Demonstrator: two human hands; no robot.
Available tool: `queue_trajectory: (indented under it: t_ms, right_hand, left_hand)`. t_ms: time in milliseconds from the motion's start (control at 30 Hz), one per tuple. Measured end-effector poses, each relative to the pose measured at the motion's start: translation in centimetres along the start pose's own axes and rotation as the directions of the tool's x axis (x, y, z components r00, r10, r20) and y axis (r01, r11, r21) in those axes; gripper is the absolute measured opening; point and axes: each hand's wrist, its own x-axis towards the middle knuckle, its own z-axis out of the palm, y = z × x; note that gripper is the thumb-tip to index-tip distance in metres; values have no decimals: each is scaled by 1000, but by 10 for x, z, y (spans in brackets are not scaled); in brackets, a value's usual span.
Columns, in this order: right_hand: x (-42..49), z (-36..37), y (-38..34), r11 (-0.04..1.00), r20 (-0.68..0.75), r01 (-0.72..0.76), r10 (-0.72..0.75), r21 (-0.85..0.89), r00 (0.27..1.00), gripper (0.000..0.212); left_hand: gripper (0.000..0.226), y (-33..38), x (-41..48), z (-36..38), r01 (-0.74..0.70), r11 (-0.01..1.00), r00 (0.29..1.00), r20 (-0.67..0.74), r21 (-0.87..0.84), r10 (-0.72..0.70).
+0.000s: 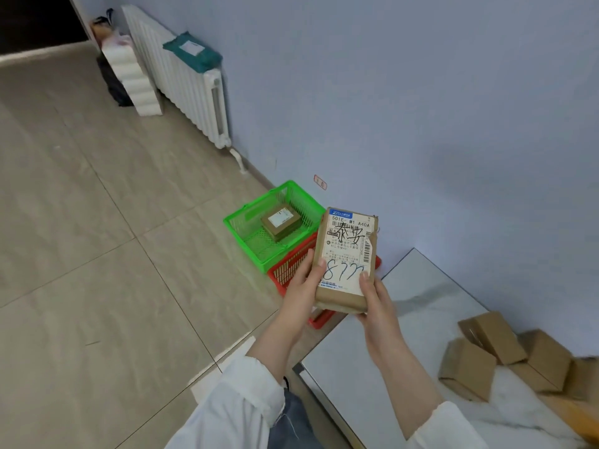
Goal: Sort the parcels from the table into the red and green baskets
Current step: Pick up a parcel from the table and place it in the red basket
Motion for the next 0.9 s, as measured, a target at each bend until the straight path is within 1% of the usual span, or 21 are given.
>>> queue_trajectory:
  t_ms: [67,133,200,367,500,567,667,733,900]
  right_hand:
    - [29,19,1,1000,-32,-4,5,24,999,34]
    - [60,35,-2,999,-46,-11,12,36,999,35]
    - [88,49,-8,998,-65,-33,37,59,997,39]
    - [157,73,-28,996,-125,-56,64,65,990,44]
    - [203,87,-43,995,-220,-50,69,89,973,48]
    - [225,92,-47,991,-279,-35,69,126,958,48]
    - [248,96,-47,988,-374,-22,79,154,924,62]
    - [258,96,-46,985,-427,11,64,171,902,63]
    - [271,85,-36,978,-464,27,74,206,883,64]
  left_hand:
    - [52,16,28,-16,17,999,1000,15,47,-17]
    - [55,31,61,-26,29,996,999,26,89,-31]
    - [56,47,90,-32,60,992,997,38,111,-65]
    - [58,86,161,-41,56,982,992,102,181,-75]
    - [57,106,214,-43,56,975,980,173,216,-95]
    - [56,114,242,-41,68,970,966,229,235,-124]
    - [57,119,279,-39,84,958,932,319,274,-173]
    - [56,123,299,-35,82,944,906,370,318,-204]
    - [54,112,341,-17,111,910,865,413,400,-286]
